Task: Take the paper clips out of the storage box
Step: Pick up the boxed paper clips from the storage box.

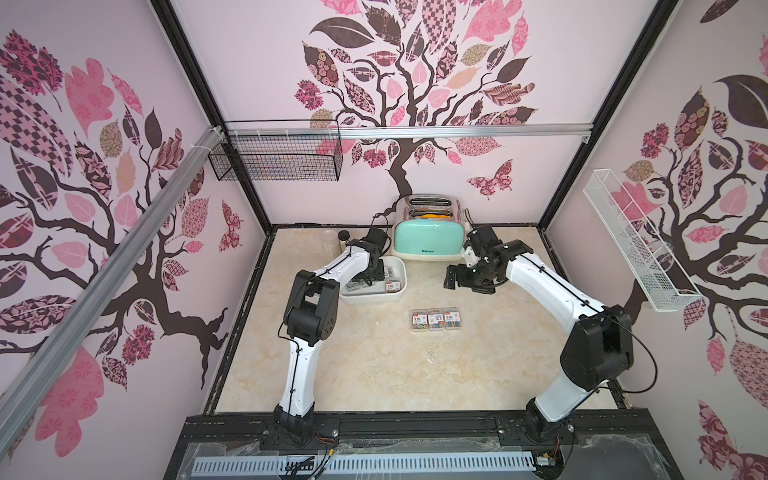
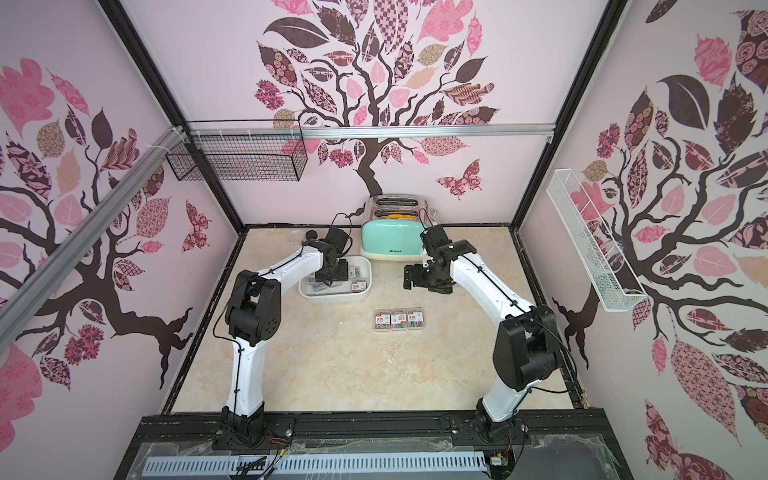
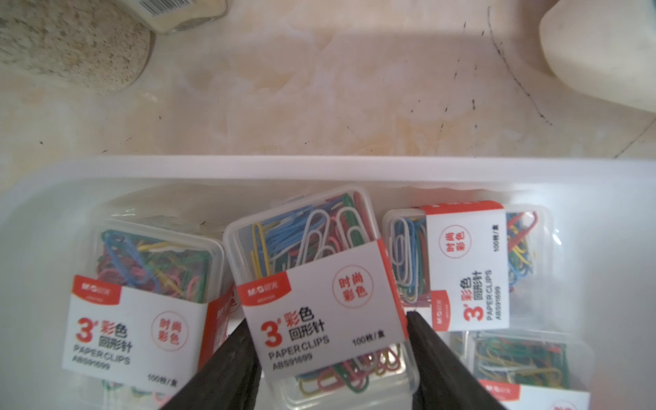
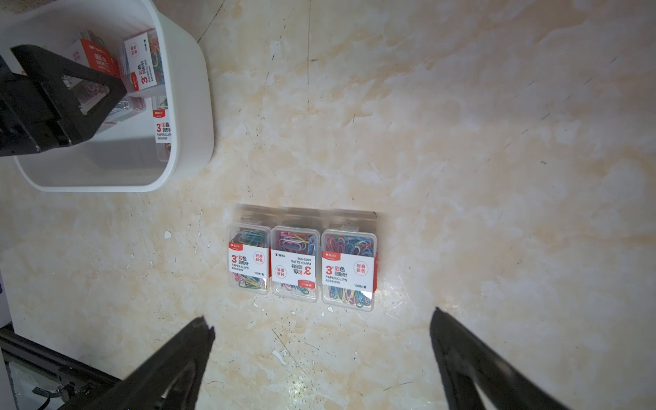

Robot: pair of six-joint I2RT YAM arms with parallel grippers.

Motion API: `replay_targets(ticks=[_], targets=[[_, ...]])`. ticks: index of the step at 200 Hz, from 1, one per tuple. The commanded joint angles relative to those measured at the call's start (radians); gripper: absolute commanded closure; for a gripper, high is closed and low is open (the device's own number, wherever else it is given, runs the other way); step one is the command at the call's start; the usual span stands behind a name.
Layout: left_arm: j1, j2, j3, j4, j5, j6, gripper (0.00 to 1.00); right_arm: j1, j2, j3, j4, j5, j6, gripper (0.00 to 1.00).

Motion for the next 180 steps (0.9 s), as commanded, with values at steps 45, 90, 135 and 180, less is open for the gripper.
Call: replay_targets(ticks=[45,90,135,180], targets=[[0.005,-0.019,0.0,0.021,0.0,0.01,0.48,0.009,-0.016,0.047,0.001,-0.01,-0.009,0.01],[0.005,-0.075,-0.038,0.047,0.023,0.021,0.52,0.014,-0.012,0.052,0.0,-0.009,-0.01,0.01],[-0.009,-0.14,-0.062,0.045,0.03,0.031,0.53,0.021,-0.007,0.059,-0.001,-0.006,-0.013,0.01],[-0.045,-0.253,-0.094,-0.019,0.075,0.022,0.53,0.024,-0.022,0.072,-0.011,0.014,-0.014,0.01]])
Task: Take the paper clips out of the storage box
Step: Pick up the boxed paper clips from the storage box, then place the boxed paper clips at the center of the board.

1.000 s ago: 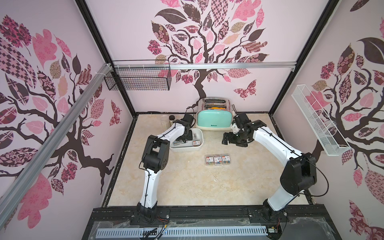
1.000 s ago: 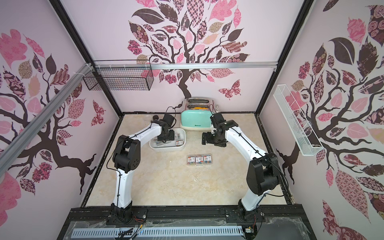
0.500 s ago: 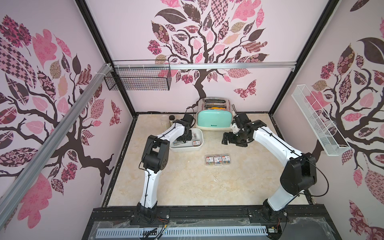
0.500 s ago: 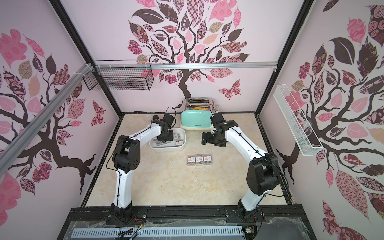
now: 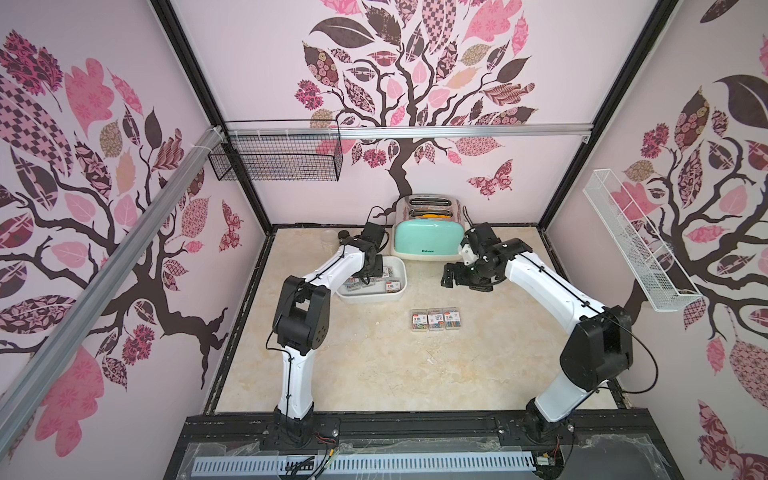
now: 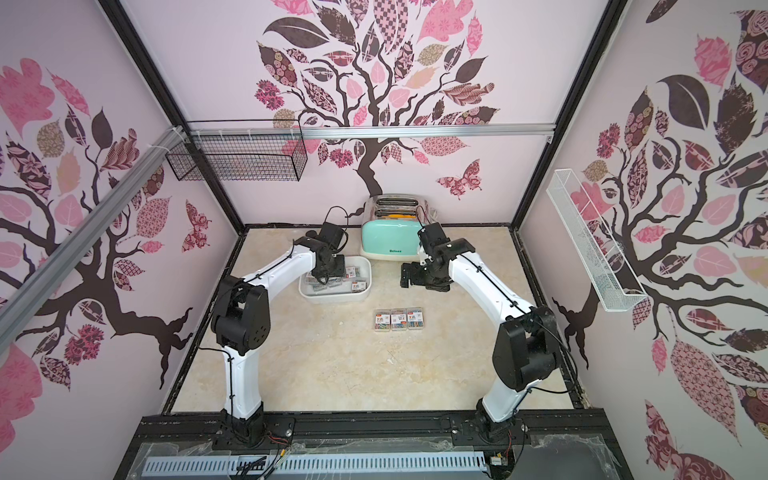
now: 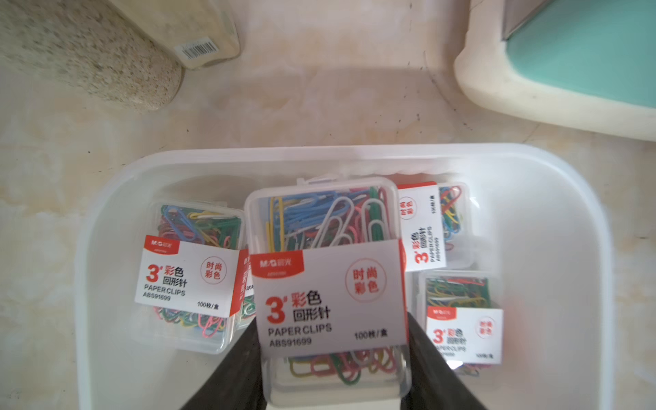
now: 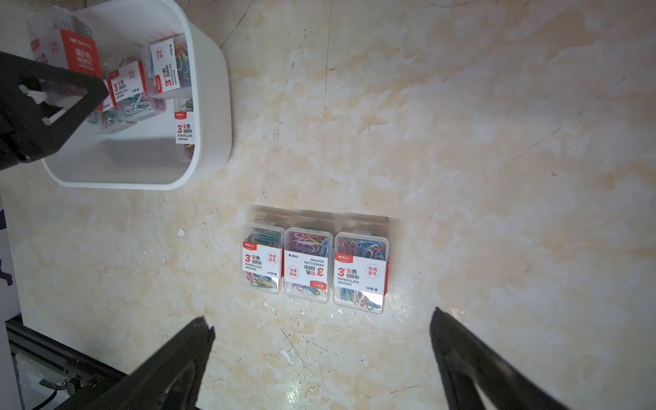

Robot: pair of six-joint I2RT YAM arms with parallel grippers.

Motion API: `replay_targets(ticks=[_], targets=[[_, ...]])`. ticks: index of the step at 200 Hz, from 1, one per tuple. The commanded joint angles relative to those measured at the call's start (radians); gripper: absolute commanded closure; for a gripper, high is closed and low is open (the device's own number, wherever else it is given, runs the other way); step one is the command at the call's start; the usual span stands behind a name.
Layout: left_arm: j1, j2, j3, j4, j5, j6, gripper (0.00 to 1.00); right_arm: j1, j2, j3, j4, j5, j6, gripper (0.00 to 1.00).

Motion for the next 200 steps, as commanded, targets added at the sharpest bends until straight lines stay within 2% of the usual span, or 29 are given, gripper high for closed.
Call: replay_targets(ticks=[1,43,100,125,200], targets=[[-0.036,-0.098,-0.029,-0.033,0.028,-0.001,0.53,0.006,-0.022,0.041,-0.009,0.016,-0.011,0.01],[-0.14,-0.304,-0.204,-0.066,0.046,-0.076,0.53,0.005,-0.046,0.02,-0.007,0.024,-0.003,0.01],[-0.3,-0.535,-0.497,-0.054,0.014,-0.254,0.54,0.005,-0.074,-0.026,0.009,0.02,0.013,0.01],[-0.332,-0.501,-0.553,0.008,0.042,-0.263,0.54,0.005,-0.085,-0.052,0.018,0.019,0.016,0.01],[-0.347,-0.27,-0.501,0.116,0.063,-0.244,0.53,0.005,-0.118,-0.09,0.025,0.008,0.014,0.01]])
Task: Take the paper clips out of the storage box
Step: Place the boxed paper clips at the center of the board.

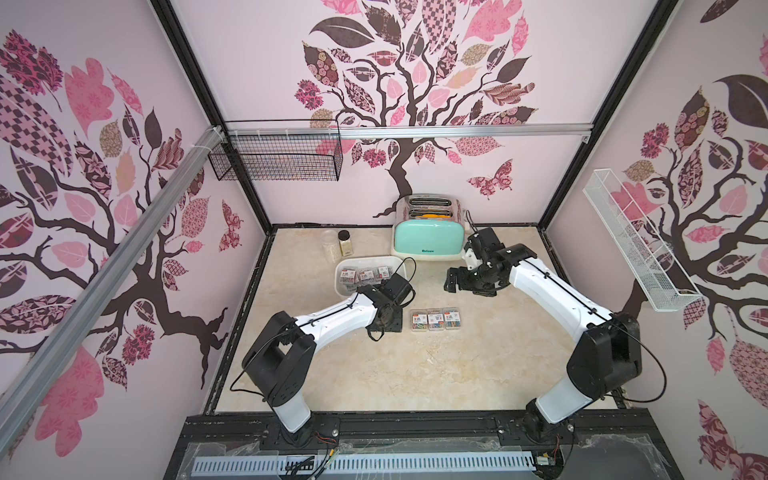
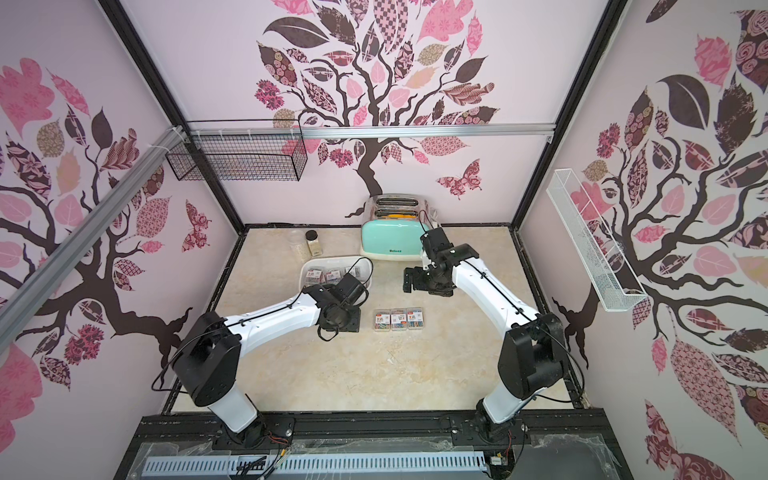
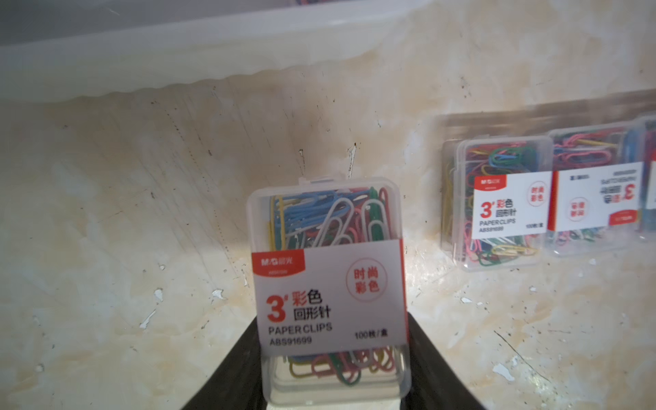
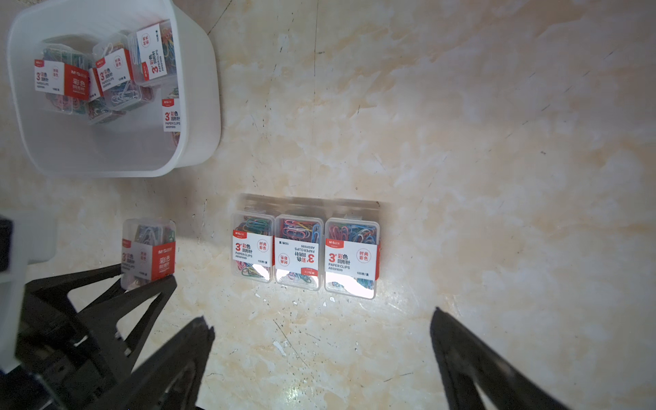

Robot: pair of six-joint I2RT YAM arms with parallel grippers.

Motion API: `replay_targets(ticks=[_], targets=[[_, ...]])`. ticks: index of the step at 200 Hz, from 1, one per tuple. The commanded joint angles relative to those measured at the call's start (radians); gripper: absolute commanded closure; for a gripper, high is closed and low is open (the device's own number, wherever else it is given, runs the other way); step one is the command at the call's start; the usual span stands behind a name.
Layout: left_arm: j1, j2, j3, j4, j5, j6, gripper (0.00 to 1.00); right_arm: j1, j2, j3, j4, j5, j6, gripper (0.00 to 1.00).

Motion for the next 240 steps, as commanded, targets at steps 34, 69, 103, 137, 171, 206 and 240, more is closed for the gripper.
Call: replay_targets(ticks=[34,69,103,137,171,206,240], targets=[[-0.014,0.08,0.04,0.061,0.012,0.003,0.52,0.005,-0.064,-0.015,0.012,0.002,0.004,0.01],[-0.018,0.108,0.027,0.063,0.018,-0.001,0.46,0.005,-0.068,-0.017,0.014,0.0,0.002,0.01],[-0.021,0.121,0.026,0.07,0.024,0.001,0.44,0.004,-0.069,-0.017,0.017,-0.001,0.002,0.01],[-0.021,0.13,0.034,0.065,0.027,0.009,0.38,0.003,-0.064,-0.011,0.016,0.0,-0.001,0.01],[-0.026,0.118,0.025,0.058,0.021,0.008,0.28,0.003,-0.058,0.0,0.012,-0.003,-0.001,0.01],[-0.028,0.077,0.023,0.039,0.001,0.0,0.24,0.003,-0.056,0.007,0.01,-0.004,-0.003,0.01],[-0.022,0.004,0.044,-0.011,-0.052,-0.009,0.26,0.004,-0.053,0.015,0.007,-0.004,-0.005,0.01]])
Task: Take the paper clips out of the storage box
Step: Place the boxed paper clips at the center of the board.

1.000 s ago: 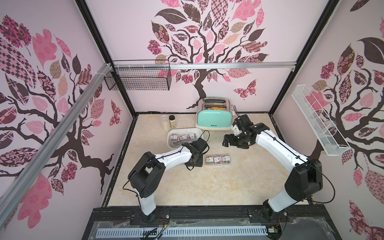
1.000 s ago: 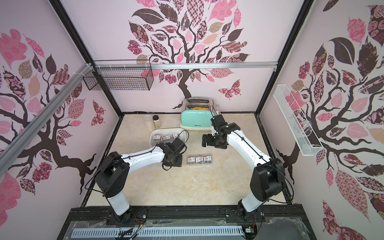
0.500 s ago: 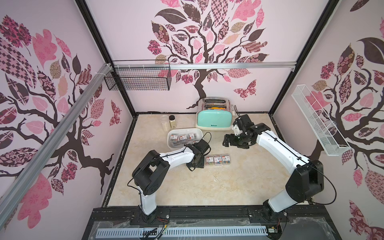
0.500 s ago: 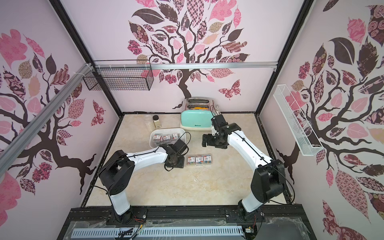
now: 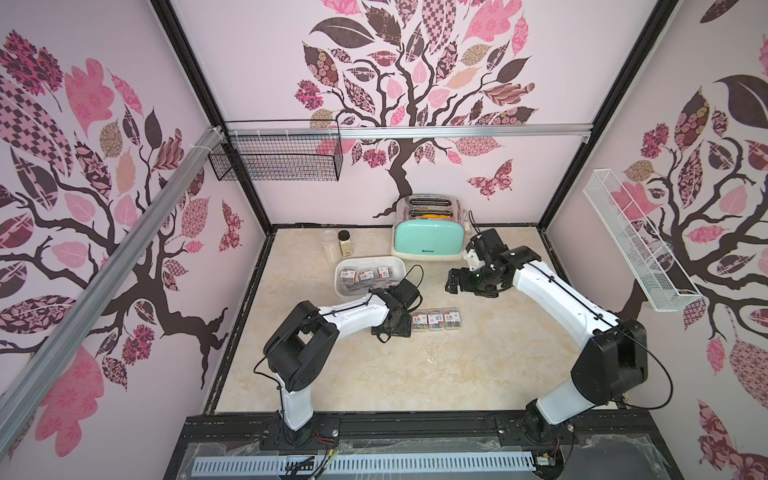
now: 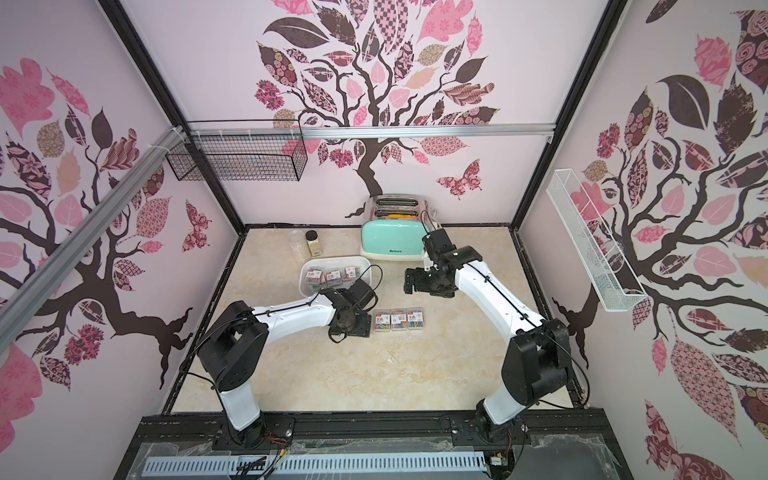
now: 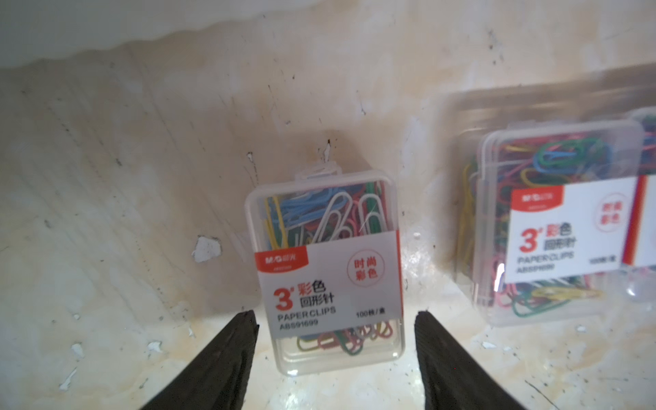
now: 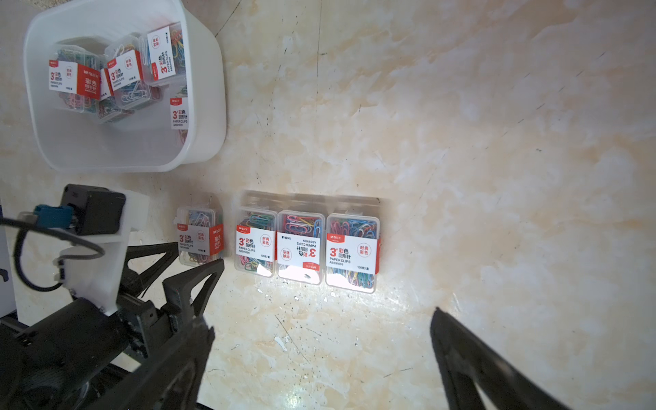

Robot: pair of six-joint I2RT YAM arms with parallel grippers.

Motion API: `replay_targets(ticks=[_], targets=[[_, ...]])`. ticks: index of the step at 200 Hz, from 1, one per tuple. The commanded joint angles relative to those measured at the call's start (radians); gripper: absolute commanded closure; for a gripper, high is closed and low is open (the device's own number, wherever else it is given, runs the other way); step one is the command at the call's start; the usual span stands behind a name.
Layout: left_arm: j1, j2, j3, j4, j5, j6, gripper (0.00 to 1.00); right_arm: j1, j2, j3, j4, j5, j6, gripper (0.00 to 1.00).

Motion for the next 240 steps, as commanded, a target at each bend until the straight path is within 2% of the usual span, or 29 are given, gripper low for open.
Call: replay_targets(ticks=[1,36,65,104,175,240], targets=[[0.002,-0.073,0.027,-0.044,-0.054,-0.012,0.26,0.005,-0.023,0.03,0.002,-0.003,-0.006,0.01],[0.053,-0.109,0.03,-0.055,-0.054,-0.004,0.3,0.006,-0.025,0.034,-0.002,-0.005,-0.006,0.01],[0.103,-0.103,0.022,-0.058,-0.053,0.007,0.47,0.006,-0.031,0.027,-0.002,-0.004,-0.008,0.01],[0.128,-0.081,-0.009,-0.045,-0.06,0.022,0.56,0.005,-0.039,0.021,0.001,-0.002,-0.006,0.01],[0.128,-0.033,-0.079,0.005,-0.027,0.017,0.56,0.005,-0.04,0.014,0.002,-0.001,-0.003,0.01],[0.128,0.016,-0.043,0.031,-0.028,0.033,0.55,0.006,-0.041,0.011,0.003,-0.005,0.001,0.01]])
